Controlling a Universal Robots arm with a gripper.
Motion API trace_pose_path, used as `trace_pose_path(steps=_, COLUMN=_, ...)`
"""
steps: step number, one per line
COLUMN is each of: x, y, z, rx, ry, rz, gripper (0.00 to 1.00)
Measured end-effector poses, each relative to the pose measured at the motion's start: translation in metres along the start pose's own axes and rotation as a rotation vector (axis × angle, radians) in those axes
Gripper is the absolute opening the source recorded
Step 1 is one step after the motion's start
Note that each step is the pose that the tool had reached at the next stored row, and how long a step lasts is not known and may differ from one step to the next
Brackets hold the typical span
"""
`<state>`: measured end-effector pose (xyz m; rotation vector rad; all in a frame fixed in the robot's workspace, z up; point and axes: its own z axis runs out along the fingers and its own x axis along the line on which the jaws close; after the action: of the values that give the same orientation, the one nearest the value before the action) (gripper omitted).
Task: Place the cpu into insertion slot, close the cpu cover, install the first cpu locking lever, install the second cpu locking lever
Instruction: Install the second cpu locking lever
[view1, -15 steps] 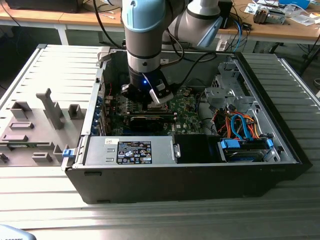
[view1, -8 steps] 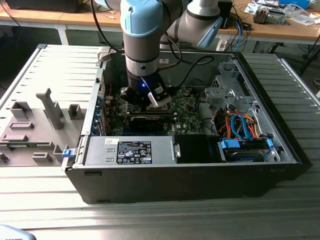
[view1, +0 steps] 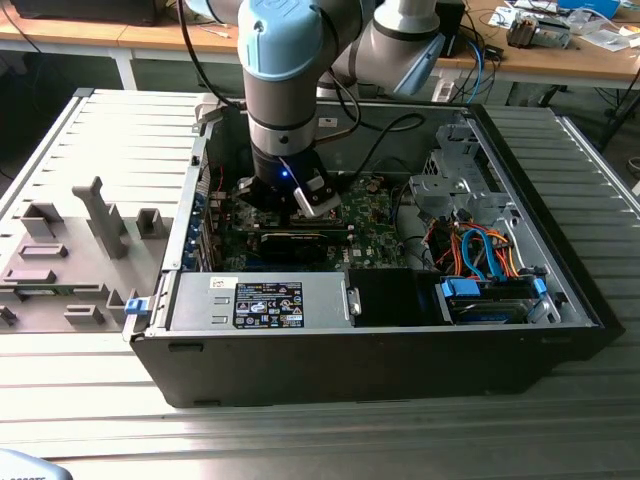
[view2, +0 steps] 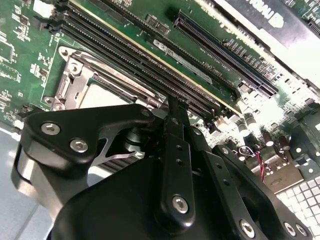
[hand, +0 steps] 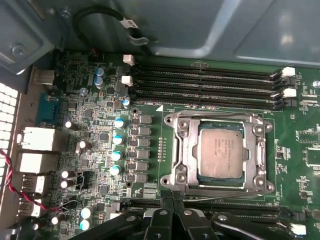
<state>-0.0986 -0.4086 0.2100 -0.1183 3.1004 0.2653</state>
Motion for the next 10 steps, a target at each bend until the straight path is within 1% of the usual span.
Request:
trace_pose_path(steps=3, x=0.0007, y=0.0008, z=0.0017, rx=-0.0068, ry=0.001, rz=-0.008, gripper=0.11)
trace_pose_path(steps=6, x=0.0011, y=0.001, z=0.0037, rx=-0.0096, ry=0.0021, rz=-0.016, gripper=0.11)
trace_pose_path(steps=10, x=0.0009, y=0.0038, z=0.0064, rx=-0.0142, ry=0.0034, rz=-0.025, gripper=0.11)
